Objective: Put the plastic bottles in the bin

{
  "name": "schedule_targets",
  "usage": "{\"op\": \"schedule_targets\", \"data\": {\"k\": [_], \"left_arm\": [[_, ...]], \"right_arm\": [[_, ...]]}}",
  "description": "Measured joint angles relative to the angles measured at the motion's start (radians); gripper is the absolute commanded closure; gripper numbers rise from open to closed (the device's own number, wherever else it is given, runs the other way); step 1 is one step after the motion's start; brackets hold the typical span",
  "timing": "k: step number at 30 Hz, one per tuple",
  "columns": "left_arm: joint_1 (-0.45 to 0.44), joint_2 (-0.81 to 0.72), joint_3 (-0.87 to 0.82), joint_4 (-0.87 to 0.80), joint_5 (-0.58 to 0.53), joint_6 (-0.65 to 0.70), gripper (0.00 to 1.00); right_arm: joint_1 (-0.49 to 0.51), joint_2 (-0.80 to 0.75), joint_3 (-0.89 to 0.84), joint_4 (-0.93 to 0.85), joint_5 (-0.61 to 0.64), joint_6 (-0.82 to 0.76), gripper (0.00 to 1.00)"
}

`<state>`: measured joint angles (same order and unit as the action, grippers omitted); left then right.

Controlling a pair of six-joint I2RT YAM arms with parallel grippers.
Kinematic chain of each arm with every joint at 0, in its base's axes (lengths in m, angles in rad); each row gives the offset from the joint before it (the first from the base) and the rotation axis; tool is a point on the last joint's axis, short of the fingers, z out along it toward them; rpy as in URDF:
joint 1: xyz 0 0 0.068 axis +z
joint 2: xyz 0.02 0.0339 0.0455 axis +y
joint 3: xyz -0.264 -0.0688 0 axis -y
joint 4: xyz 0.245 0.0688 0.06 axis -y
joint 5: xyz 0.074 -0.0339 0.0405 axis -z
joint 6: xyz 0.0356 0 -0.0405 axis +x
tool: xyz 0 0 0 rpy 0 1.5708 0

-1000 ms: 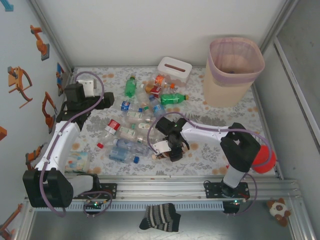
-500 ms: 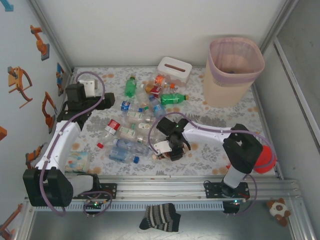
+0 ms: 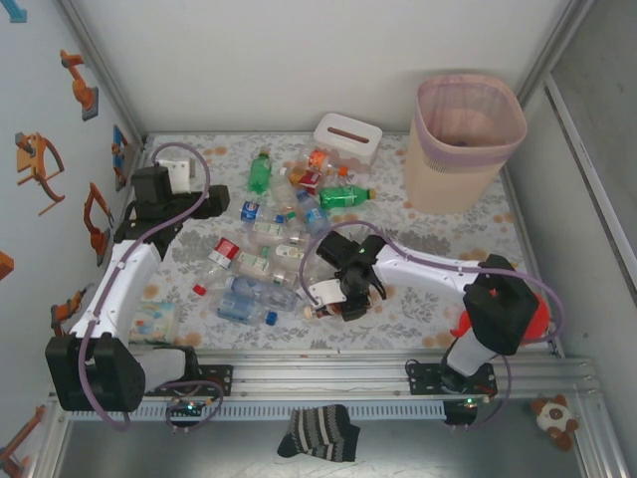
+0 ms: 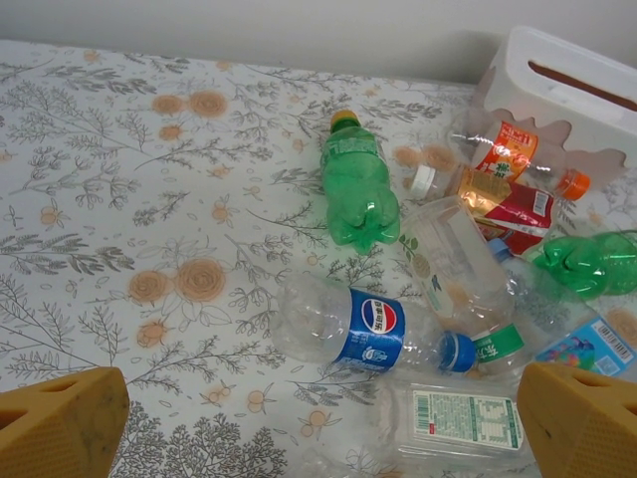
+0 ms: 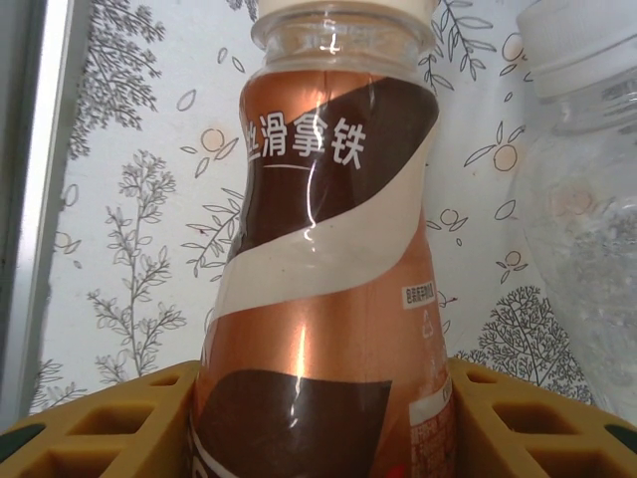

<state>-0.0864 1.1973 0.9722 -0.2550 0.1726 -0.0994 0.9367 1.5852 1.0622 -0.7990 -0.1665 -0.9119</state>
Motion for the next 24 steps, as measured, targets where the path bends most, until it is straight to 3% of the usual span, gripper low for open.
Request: {"op": "schedule_targets", "data": {"k": [24], "left_arm": [[-0.012, 0.005, 0.000, 0.000, -0.005, 0.001, 0.00]], "right_arm": [[-0.072, -0.209, 0.092, -0.056, -0.167, 0.137, 0.54]]}}
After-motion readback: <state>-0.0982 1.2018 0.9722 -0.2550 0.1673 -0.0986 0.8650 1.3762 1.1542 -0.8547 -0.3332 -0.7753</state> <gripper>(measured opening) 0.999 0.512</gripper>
